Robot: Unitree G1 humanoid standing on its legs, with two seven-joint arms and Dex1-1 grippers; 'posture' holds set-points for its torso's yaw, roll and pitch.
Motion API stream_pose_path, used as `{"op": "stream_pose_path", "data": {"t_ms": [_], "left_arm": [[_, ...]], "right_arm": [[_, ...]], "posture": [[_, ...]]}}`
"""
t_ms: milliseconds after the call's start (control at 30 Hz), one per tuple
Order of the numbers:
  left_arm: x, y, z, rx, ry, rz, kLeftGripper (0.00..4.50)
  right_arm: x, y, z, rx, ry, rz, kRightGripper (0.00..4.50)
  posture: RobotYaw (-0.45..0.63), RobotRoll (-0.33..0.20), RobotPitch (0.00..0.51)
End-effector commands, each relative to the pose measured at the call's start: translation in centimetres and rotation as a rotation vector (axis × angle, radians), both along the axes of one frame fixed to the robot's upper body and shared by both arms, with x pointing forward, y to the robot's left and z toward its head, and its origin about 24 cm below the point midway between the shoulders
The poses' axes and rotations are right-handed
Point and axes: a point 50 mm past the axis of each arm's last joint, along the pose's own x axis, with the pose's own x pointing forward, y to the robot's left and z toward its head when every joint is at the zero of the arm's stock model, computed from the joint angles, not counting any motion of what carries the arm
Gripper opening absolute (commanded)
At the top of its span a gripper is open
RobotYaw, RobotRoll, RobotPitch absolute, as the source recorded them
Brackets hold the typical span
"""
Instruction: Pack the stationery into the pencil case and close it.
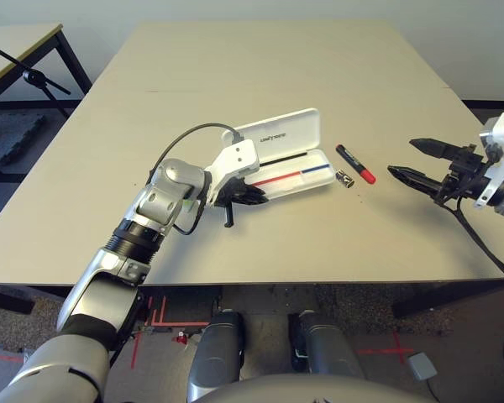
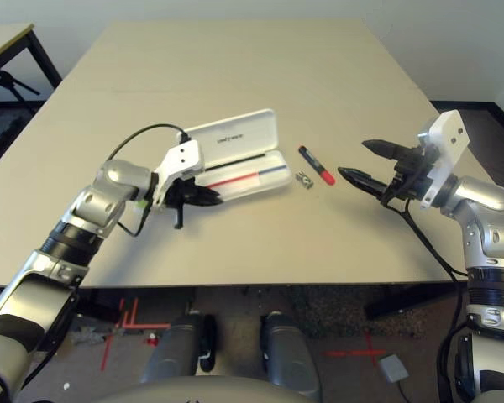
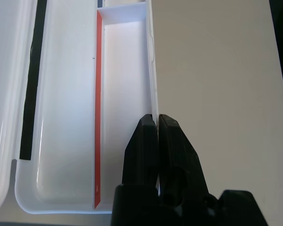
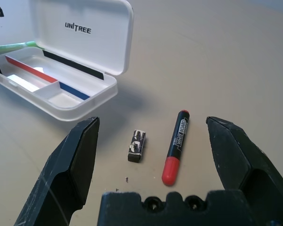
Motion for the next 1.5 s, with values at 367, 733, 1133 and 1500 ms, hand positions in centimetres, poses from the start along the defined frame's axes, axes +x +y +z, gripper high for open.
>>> {"op": "stream_pose_path", "data": {"t_ms": [367, 733, 1133, 1500], "left_arm": [[-0.9, -0.4, -2.1, 0.084, -0.027, -0.117, 0.02], [-1.3, -0.2, -3.4, 0.102, -0.017, -0.173, 0.02], [-1.2, -0.1, -3.1, 0.104, -0.042, -0.082, 2.8], [-3.5, 1.1, 0.5, 0.056, 0.006, -0.034, 4.45]], "right_arm": [[0.0, -0.2, 0.3, -0.011, -0.007, 0.002, 4.5], [0.0, -0.4, 0.5, -0.014, -0.01, -0.003, 4.5], [-0.3, -0.5, 0.5, -0.022, -0.013, 0.001, 4.5], [0.5, -2.4, 0.0, -0.027, 0.116, -0.121, 4.5]], "posture": [[0.14, 0.0, 0.076], [0.12, 0.0, 0.077], [0.14, 0.0, 0.077], [0.21, 0.0, 0.099]]}}
